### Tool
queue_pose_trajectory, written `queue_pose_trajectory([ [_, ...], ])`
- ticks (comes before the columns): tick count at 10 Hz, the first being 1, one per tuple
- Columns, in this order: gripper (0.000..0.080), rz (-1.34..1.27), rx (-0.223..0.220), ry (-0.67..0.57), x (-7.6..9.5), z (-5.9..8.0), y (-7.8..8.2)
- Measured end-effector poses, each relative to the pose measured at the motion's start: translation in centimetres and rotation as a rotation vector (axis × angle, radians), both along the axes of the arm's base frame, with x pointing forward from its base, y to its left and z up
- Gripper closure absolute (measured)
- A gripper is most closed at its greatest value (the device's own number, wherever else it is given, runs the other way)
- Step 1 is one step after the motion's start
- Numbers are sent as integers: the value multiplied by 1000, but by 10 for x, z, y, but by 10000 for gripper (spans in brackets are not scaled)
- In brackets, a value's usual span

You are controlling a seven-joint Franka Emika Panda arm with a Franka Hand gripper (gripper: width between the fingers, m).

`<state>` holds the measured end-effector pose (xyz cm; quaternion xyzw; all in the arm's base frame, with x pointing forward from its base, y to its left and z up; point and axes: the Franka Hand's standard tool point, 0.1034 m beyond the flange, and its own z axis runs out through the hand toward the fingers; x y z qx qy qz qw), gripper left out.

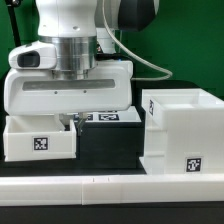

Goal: Assemble drawer

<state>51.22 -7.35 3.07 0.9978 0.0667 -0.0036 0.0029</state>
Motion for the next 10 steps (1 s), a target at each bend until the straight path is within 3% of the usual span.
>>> queue_pose_trajectory([
  [5,757,531,-14,10,6,1,3],
  [10,757,790,-18,18,5,0,-1],
])
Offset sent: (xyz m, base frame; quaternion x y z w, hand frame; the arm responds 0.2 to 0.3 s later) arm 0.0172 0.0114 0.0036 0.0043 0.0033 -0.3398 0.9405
